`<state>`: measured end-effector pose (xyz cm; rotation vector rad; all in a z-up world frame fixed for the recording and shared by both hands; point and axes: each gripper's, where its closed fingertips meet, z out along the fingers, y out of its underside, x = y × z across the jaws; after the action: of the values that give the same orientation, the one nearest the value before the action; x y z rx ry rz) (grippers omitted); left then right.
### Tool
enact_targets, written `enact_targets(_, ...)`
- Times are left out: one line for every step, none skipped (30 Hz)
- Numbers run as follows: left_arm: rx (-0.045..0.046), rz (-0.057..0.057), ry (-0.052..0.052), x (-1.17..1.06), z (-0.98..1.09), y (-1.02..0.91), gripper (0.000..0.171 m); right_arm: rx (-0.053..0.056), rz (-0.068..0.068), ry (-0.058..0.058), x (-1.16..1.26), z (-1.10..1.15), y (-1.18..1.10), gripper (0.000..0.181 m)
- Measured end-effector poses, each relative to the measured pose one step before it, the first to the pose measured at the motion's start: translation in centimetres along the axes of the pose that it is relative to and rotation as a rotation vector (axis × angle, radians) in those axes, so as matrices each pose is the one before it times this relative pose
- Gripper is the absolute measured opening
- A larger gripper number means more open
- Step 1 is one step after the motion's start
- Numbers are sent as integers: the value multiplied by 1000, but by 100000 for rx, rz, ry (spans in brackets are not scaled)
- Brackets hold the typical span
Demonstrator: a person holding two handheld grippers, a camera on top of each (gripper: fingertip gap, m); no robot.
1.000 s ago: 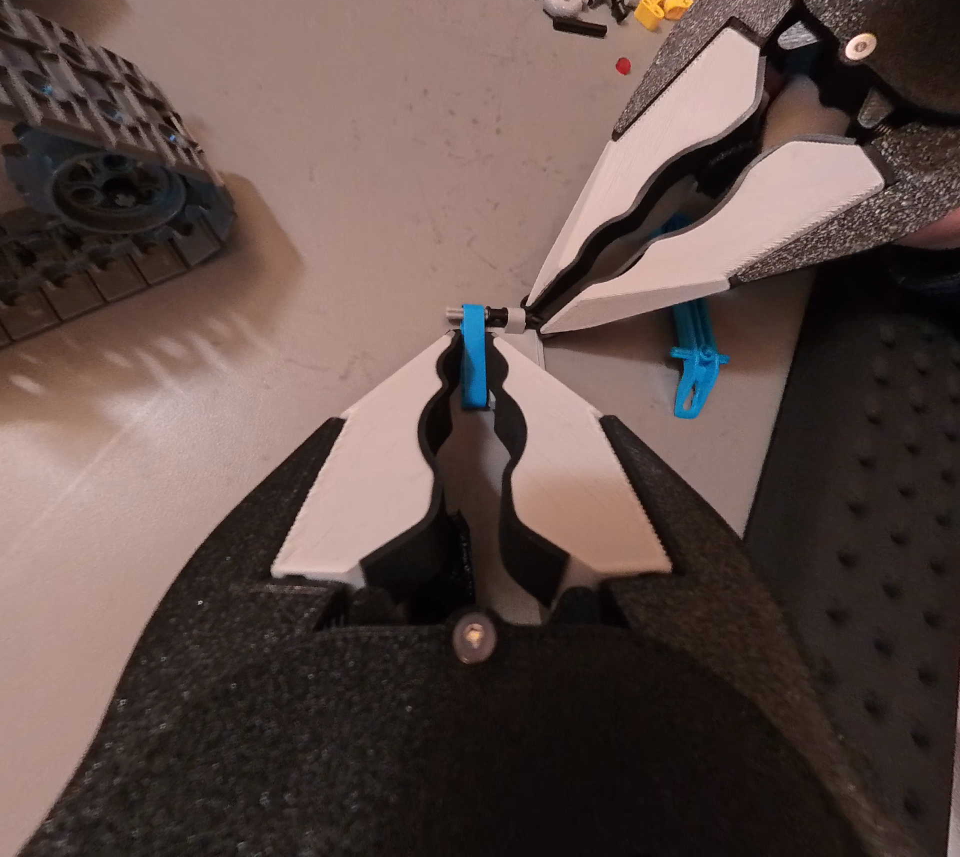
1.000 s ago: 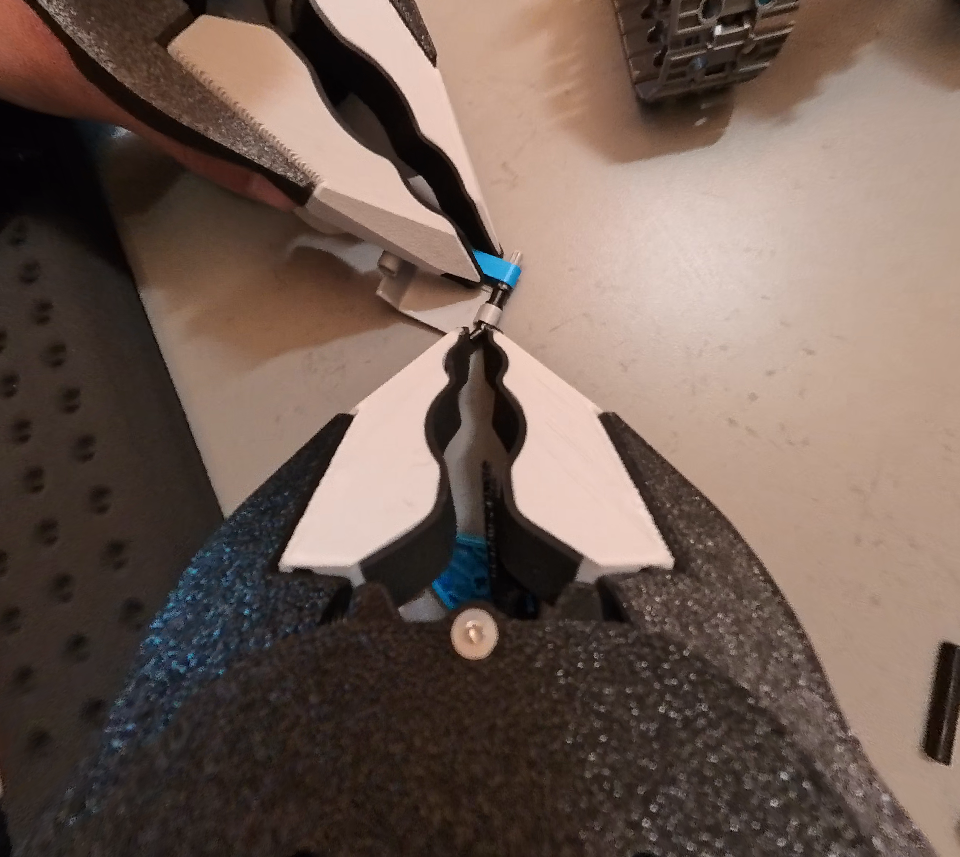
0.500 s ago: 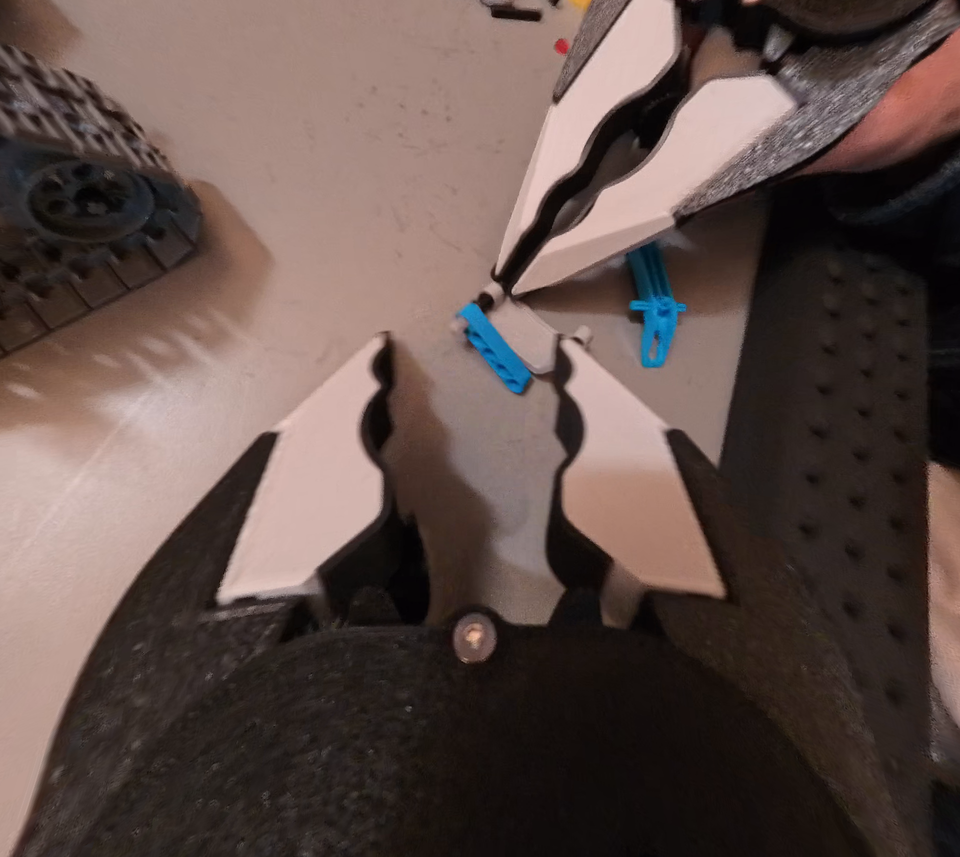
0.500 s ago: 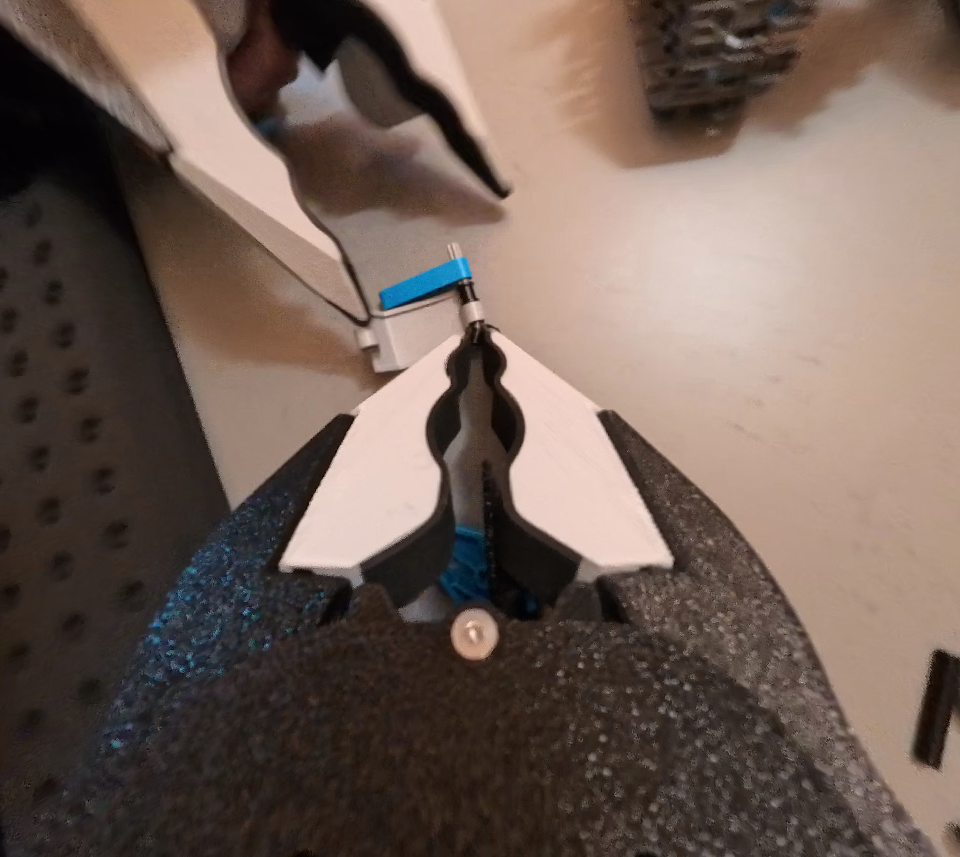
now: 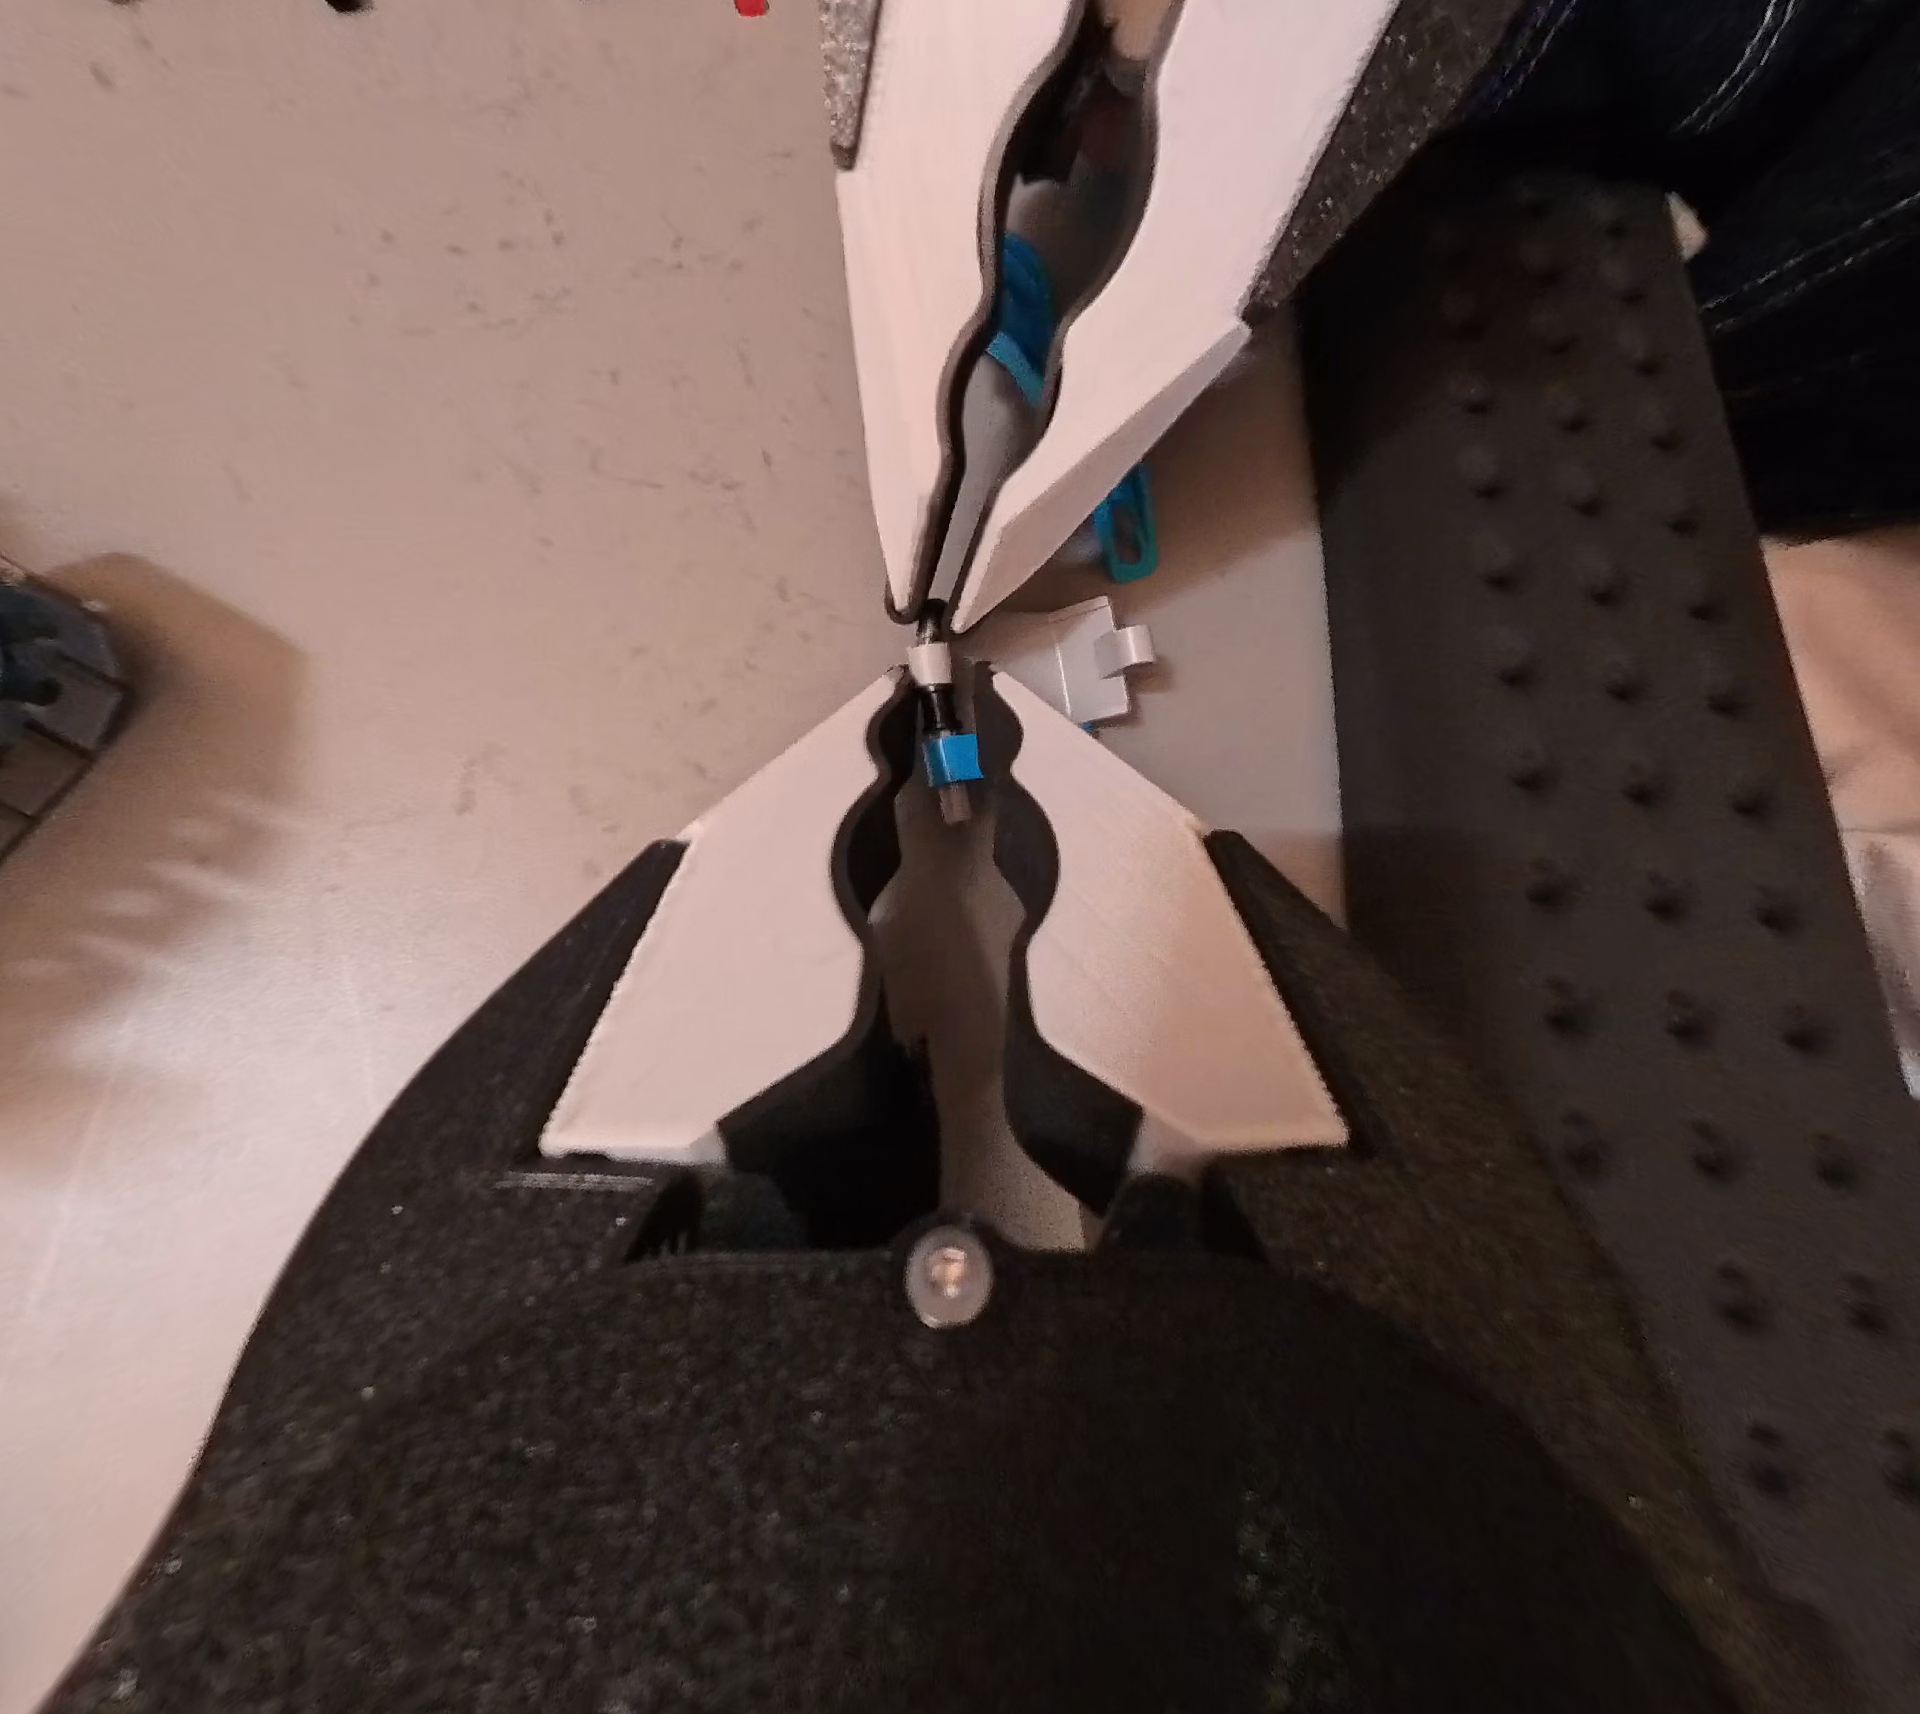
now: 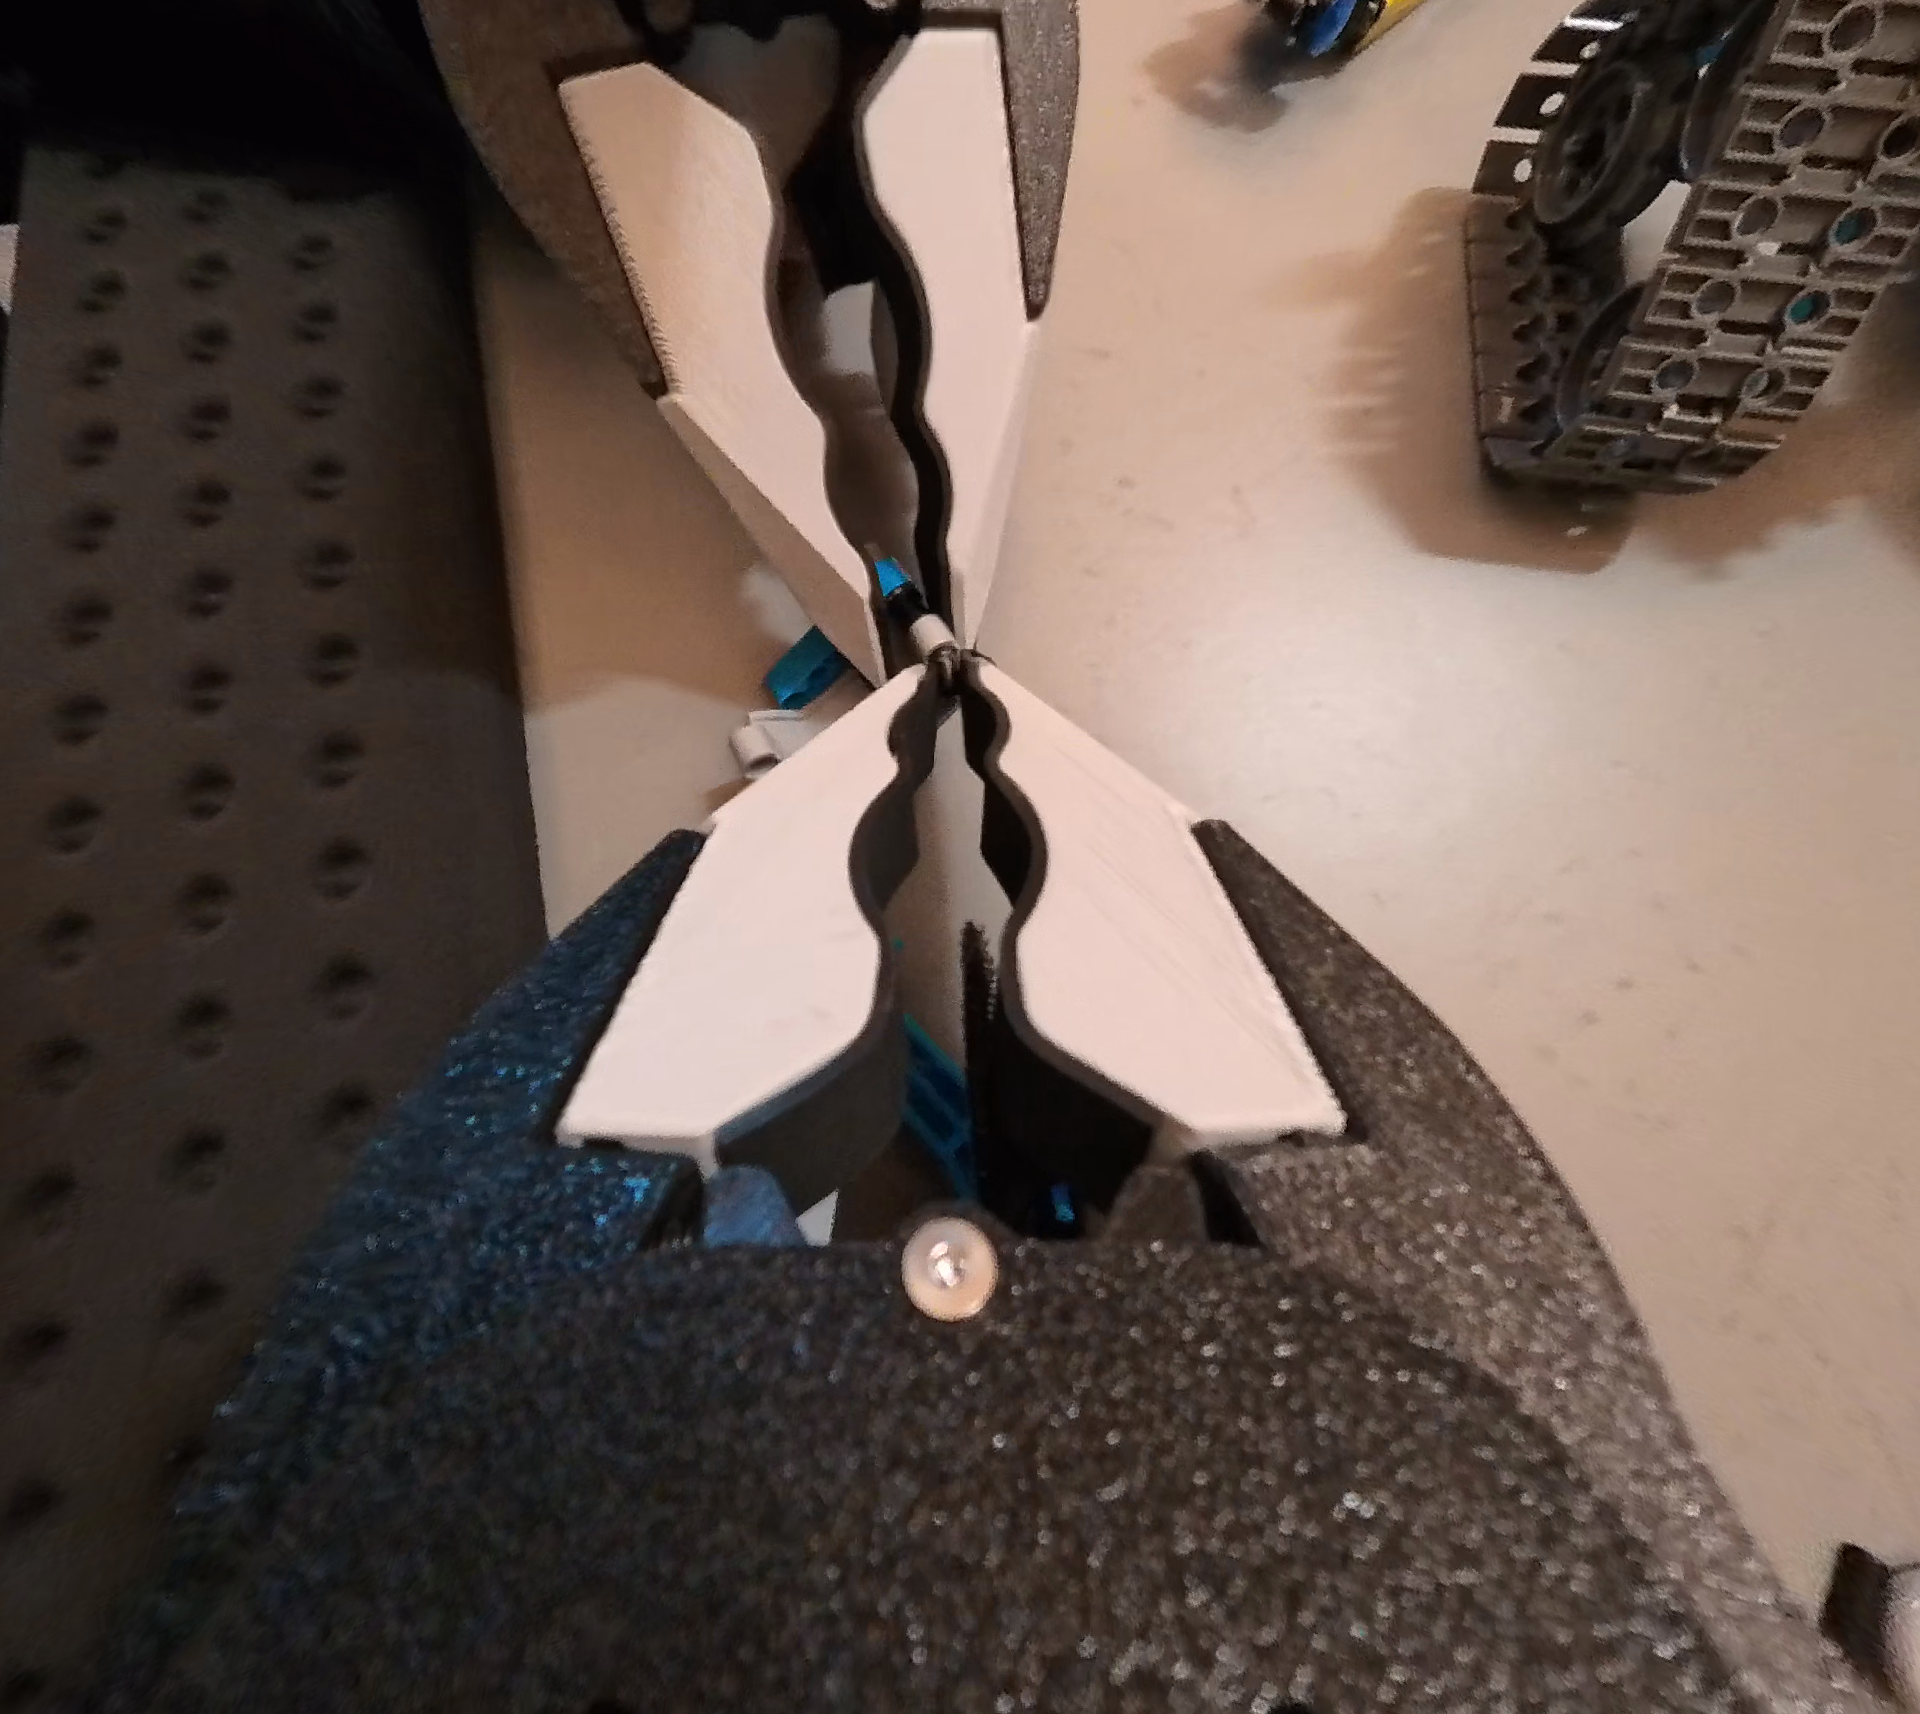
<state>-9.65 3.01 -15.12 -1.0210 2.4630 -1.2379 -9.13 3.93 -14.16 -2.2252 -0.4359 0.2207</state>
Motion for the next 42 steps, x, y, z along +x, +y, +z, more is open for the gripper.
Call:
enact_targets(-219, 1116, -708, -17, 9, 34, 10, -93, -1458, 1021, 42, 49, 32, 2)
enact_targets(-308, -143, 171, -13, 14, 46, 10, -472, -2136, 1448, 40, 72, 23, 2)
enact_targets(-315, 50, 990, 61, -12, 64, 10, -99, -2979, 684, -76, 42, -9, 2)
enact_targets(-538, 381, 1738, 194, 12, 95, 10, -297, -3052, -854, -235, 16, 49, 2)
enact_targets(-979, 83, 2429, 317, 82, 135, 10, -556, -1962, -1768, -333, 52, 135, 2)
enact_targets(-1323, 324, 3128, 441, 115, 179, 10, -558, -2667, -2378, -434, 74, 174, 2)
enact_targets(-1305, 462, 3555, 499, 112, 167, 9, -914, -3068, -3125, -482, 23, 181, 2)
enact_targets(-1020, 784, 3299, 482, 119, 97, 9, -658, -398, -4110, -468, -37, 44, 2)
enact_targets(-646, 937, 3104, 469, 89, 34, 9, -388, 714, -4988, -474, -87, 18, 1)
enact_targets(-468, 892, 3313, 504, 77, 20, 8, -299, 1508, -6443, -628, -81, 31, 1)
enact_targets(-117, 563, 2127, 320, 69, -49, 8, -381, 1900, -4456, -328, -107, -8, 1)
enact_targets(570, -590, -112, -80, -23, -113, 8, 335, 1042, -1262, 66, -109, -27, 1)
enact_targets(1262, -1960, -2016, -437, -109, -180, 8, 1214, 1742, 1588, 520, -133, 6, 2)
enact_targets(2312, -1936, -3776, -651, -178, -336, 8, 1618, 3101, 1785, 626, -210, -50, 1)
enact_targets(3661, -464, -4866, -678, -270, -544, 10, -168, 2549, 1048, 453, -126, 177, 1)
enact_targets(4451, 946, -5552, -657, -362, -678, 15, -579, 1886, 1418, 355, 9, 194, 1)
enact_targets(3875, 1513, -3894, -426, -327, -575, 13, -365, 1371, 1103, 166, 113, 98, 1)
enact_targets(2364, 1428, -776, -31, -210, -336, 4, 578, 1522, -122, -72, 120, -109, 1)
enact_targets(-84, 1059, 773, 159, 17, 25, 0, 1011, 1161, 1359, 139, 23, -241, 1)
enact_targets(-2707, 766, 263, 81, 245, 392, 0, 1226, 746, 3608, 552, -158, -289, 1)
enact_targets(-2170, 818, -1473, -139, 212, 271, 0, -35, 917, 1124, 292, -138, 0, 1)
enact_targets(976, 1200, -2496, -233, -45, -177, 0, 290, 2085, 113, 227, -56, 104, 1)
enact_targets(2001, 593, -2741, -324, -217, -262, 0, 35, 2252, 809, 305, -80, 167, 1)
enact_targets(1498, -1284, -2190, -406, -205, -156, 15, -404, 512, 1009, 200, -80, 191, 2)
enact_targets(-281, -2587, -1197, -394, -69, 101, 28, 352, 67, 863, 83, -64, -18, 1)
enact_targets(-1836, -2148, 172, -182, 122, 279, 30, 795, 192, -566, -182, 10, -150, 1)
enact_targets(-2012, -951, 332, -45, 230, 252, 30, 172, 482, 339, -33, 76, -98, 1)
enact_targets(-1747, 115, 283, 37, 228, 188, 29, 609, -302, 920, 27, 46, -187, 1)
enact_targets(-1554, 629, 813, 160, 199, 170, 24, 884, -445, -687, -231, 14, -227, 1)
enact_targets(-1099, 746, 1469, 259, 141, 123, 14, 306, -138, 212, -63, 38, -105, 1)
enact_targets(-479, 862, 670, 174, 80, 31, 7, -513, -478, 702, 32, 90, 127, 1)
enact_targets(-684, 1053, -549, 36, 94, 78, 7, -310, -216, 37, -26, 58, 115, 1)
enact_targets(-1018, 1392, -522, 69, 115, 128, 6, -564, -1140, 489, -9, 68, 156, 1)
enact_targets(-950, 1554, -617, 39, 95, 119, 6, -616, -3010, 1341, -10, 79, 124, 1)
enact_targets(-722, 858, -482, -9, 72, 82, 7, -644, -4796, 2529, 58, 51, 87, 1)
enact_targets(-704, -290, -19, -33, 68, 89, 7, -965, -5677, 3109, 87, 61, 90, 2)
enact_targets(-629, -742, 351, -33, 57, 87, 7, -572, -4537, 2828, 51, 51, -8, 1)
enact_targets(-526, -541, 340, -27, 53, 68, 6, -169, -2705, 1820, 7, 27, -62, 0)
enact_targets(-576, -177, 224, -13, 53, 74, 7, -159, -1112, 1141, 65, 30, -47, 0)
enact_targets(-455, 210, 525, 80, 56, 54, 7, -25, 330, 402, 104, 44, -25, 0)
enact_targets(-488, 806, 1361, 266, 79, 56, 7, -254, 1019, -1620, -80, 80, 11, 0)
enact_targets(-394, 1170, 2424, 471, 90, 17, 7, -1151, 1290, 490, 328, 105, 100, 0)
